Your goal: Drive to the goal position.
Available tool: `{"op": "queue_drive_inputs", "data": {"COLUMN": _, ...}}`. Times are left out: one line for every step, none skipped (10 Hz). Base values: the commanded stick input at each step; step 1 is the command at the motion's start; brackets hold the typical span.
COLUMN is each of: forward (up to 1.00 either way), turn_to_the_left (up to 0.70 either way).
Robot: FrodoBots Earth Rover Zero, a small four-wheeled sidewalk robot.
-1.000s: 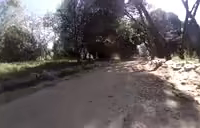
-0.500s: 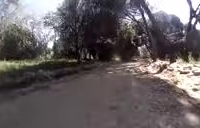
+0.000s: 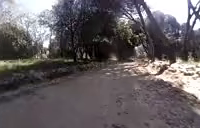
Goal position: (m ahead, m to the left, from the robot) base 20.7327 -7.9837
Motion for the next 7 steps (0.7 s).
{"op": "queue_drive_inputs", "data": {"forward": 0.85, "turn_to_the_left": 0.0}}
{"op": "queue_drive_inputs", "data": {"forward": 0.85, "turn_to_the_left": 0.0}}
{"op": "queue_drive_inputs", "data": {"forward": 0.85, "turn_to_the_left": 0.0}}
{"op": "queue_drive_inputs", "data": {"forward": 0.85, "turn_to_the_left": 0.0}}
{"op": "queue_drive_inputs", "data": {"forward": 0.85, "turn_to_the_left": 0.0}}
{"op": "queue_drive_inputs", "data": {"forward": 0.85, "turn_to_the_left": 0.0}}
{"op": "queue_drive_inputs", "data": {"forward": 0.85, "turn_to_the_left": 0.0}}
